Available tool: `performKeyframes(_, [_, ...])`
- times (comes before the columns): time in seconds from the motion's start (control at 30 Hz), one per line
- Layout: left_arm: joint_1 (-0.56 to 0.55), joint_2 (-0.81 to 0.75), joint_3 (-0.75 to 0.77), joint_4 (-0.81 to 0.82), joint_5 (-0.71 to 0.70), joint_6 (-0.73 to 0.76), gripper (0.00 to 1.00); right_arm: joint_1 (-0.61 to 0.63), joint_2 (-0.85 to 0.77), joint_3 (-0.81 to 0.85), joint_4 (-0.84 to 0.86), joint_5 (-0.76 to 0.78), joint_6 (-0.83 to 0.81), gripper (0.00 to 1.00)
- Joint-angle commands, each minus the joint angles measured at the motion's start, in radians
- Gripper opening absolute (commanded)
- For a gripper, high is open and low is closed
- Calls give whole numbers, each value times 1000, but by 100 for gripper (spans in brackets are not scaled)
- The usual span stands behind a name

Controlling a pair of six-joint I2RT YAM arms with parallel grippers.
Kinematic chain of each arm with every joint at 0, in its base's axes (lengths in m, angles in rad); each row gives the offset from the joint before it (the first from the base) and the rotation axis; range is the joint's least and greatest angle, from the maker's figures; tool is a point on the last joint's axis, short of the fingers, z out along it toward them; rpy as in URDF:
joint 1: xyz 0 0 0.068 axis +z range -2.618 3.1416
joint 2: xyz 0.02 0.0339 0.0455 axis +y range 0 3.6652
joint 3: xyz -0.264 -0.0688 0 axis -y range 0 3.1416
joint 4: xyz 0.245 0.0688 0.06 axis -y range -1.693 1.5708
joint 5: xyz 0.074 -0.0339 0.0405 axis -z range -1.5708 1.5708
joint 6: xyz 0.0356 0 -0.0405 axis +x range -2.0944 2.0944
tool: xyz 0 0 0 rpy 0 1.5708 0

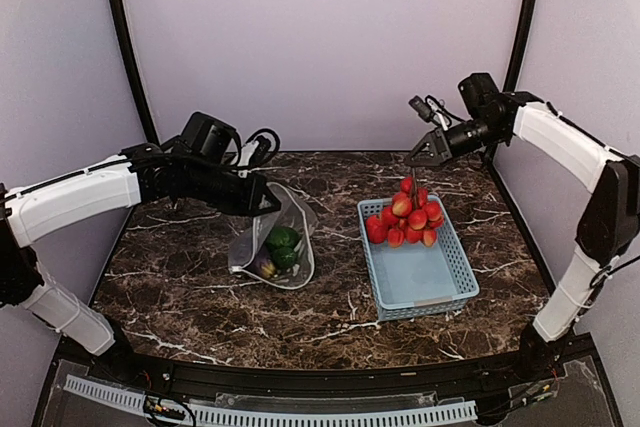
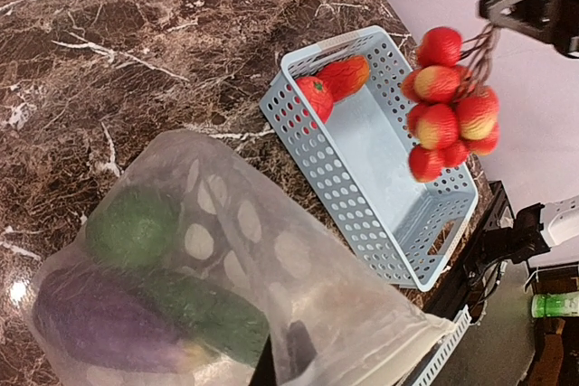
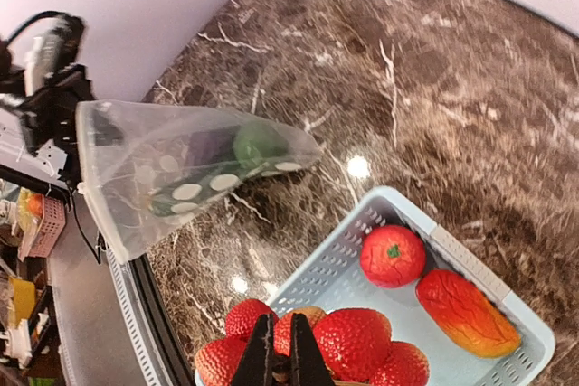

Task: Place the food in the zip-top bag and seal the zipper
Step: Pick up the fake fruit from the bin, then place the fake fruit in the zipper food storage bag.

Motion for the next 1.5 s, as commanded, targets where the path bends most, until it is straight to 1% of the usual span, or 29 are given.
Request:
performKeyframes(0.0, [-4, 21, 42, -6, 11, -5, 1, 41, -143, 9, 83, -56, -49, 0])
performKeyframes(0.2, [-4, 49, 81, -17, 12, -2, 1, 107, -257, -8, 215, -136, -37, 0])
performKeyframes(0.37, [-4, 90, 124, -24, 43, -7, 1, 269, -316, 13, 328, -117, -54, 0])
performKeyframes(0.5, [-4, 117, 185, -58, 66, -4, 1, 387, -264, 116, 258, -107, -121, 0])
performKeyframes(0.63, [-4, 125, 216, -84, 70, -2, 1, 488, -223, 178, 253, -124, -139, 0])
performKeyframes(0.77, [-4, 121, 221, -82, 90, -11, 1, 560, -164, 230, 258, -164, -136, 0])
performKeyframes(1.0, [-14, 108, 216, -82, 158, -24, 1, 624, -62, 276, 300, -179, -140, 0])
performKeyframes(1.2, [-28, 73, 217, -78, 191, -32, 1, 633, -9, 260, 378, -168, -155, 0])
performKeyframes(1.33, [-30, 64, 220, -79, 221, -30, 1, 638, 33, 278, 442, -216, -102, 0])
performKeyframes(1.47, [-30, 65, 227, -87, 218, -28, 1, 650, 74, 316, 449, -255, -86, 0])
